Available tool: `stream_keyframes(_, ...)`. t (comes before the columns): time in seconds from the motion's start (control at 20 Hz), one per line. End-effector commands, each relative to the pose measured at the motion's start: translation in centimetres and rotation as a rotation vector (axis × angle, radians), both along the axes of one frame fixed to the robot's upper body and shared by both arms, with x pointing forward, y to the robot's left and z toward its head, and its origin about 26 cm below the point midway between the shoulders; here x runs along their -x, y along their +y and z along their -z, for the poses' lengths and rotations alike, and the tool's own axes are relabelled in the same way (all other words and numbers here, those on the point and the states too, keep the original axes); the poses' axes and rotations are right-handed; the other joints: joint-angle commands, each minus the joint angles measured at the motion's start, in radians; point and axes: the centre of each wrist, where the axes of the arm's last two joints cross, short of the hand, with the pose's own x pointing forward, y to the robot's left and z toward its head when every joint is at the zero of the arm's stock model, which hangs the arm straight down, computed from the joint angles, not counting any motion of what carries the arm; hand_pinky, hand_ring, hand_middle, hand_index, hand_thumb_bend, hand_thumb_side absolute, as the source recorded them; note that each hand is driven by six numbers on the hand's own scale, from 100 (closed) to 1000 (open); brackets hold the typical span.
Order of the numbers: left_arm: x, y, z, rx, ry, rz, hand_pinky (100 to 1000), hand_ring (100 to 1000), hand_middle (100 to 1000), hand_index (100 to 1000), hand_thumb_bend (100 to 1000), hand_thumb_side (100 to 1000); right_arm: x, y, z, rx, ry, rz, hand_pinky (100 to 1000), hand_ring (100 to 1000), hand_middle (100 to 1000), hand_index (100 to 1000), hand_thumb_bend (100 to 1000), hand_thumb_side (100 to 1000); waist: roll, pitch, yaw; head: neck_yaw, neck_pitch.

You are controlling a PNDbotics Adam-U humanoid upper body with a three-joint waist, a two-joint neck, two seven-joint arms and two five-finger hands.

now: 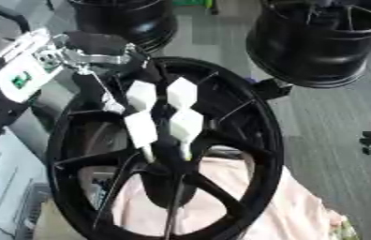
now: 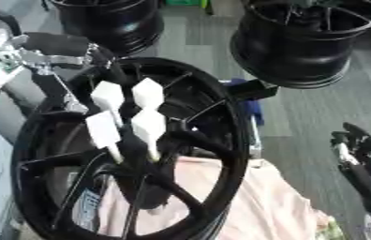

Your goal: Pull the pin out of the wheel hub.

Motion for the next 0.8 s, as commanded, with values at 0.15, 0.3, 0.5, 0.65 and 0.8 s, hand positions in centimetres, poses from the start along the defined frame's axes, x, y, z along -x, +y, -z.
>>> stream_keyframes(0.15,-0.1,-0.2,-0.8,-0.306,0.02,0.305,743,586,558,724,307,358,-0.2,-0.5,-0.7,0.025,-0.013,-0.003,807,800,735,894,100,493,0.0,-0.013,-0.002,0.001,0.005)
stream_keyframes(0.3,-0.1,-0.1,-0.9,-0.298,0.021,0.304,700,510,474,650,207,222,-0.1,-0.5,-0.7,0.025,-0.013,-0.002,807,800,735,894,100,494,0.0,-0.013,-0.002,0.001,0.005)
stream_keyframes(0.5,0.1,0.0,-1.6,-0.267,0.013,0.305,654,441,394,571,103,155,-0.2,-0.5,-0.7,0.024,-0.013,-0.002,807,800,735,894,100,494,0.001,-0.013,-0.001,0.001,0.005)
stream_keyframes(0.65,0.6,0.4,-2.7,-0.23,0.0,0.297,645,425,375,553,100,163,-0.2,-0.5,-0.7,0.024,-0.014,-0.001,807,800,734,894,100,494,0.002,-0.013,0.0,0.0,0.005)
stream_keyframes(0.8,1.1,0.9,-3.9,-0.189,-0.009,0.284,644,418,367,547,100,164,-0.1,-0.5,-0.7,0.025,-0.012,0.001,807,800,734,894,100,497,0.002,-0.014,0.001,-0.001,0.005)
